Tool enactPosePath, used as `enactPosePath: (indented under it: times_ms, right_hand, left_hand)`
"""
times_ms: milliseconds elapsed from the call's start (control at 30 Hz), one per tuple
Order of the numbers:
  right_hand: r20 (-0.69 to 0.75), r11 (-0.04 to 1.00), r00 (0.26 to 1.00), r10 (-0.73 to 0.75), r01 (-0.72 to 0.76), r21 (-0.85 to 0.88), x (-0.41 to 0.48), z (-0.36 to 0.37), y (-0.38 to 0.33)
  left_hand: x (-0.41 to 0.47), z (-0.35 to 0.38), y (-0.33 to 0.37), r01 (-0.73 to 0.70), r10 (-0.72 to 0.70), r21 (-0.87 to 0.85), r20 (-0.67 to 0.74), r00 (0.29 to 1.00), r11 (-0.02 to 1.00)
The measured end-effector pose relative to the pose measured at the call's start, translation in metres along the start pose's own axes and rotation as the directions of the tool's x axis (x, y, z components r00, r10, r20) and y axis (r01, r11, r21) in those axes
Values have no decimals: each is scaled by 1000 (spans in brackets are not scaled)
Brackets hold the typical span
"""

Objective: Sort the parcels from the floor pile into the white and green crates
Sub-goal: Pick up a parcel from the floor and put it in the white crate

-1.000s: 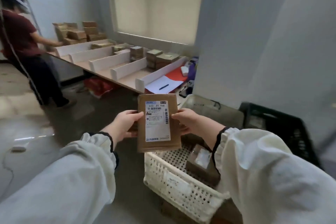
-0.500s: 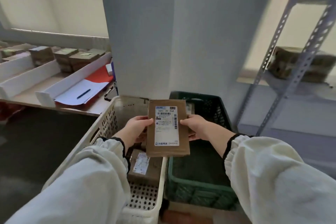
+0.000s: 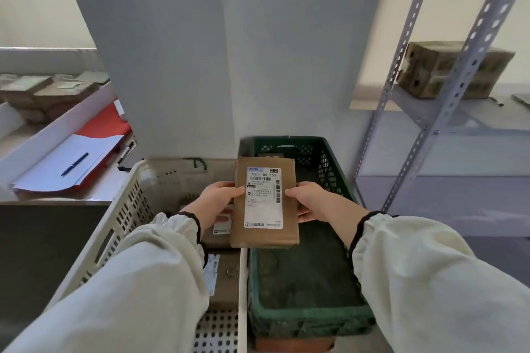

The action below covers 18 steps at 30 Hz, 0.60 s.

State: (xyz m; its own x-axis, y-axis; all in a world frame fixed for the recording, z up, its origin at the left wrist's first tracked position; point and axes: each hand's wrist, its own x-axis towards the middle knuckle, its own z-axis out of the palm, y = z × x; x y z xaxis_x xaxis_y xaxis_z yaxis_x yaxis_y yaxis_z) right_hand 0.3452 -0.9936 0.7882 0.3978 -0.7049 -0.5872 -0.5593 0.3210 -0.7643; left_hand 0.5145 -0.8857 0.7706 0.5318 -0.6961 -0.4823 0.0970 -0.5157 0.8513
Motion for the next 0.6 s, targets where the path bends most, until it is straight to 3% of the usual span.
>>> enactPosePath:
  times_ms: [300,600]
  right_hand:
    - [28,1000,1000,11,-10,-30,40,47,-41]
    - [232,983,961,148,-118,-140,99,210,-24]
  left_hand:
    - [41,-51,2,-7,6,-29,-20,1000,1000]
    - [67,-157,-100,194,-210,-87,-280,937,977]
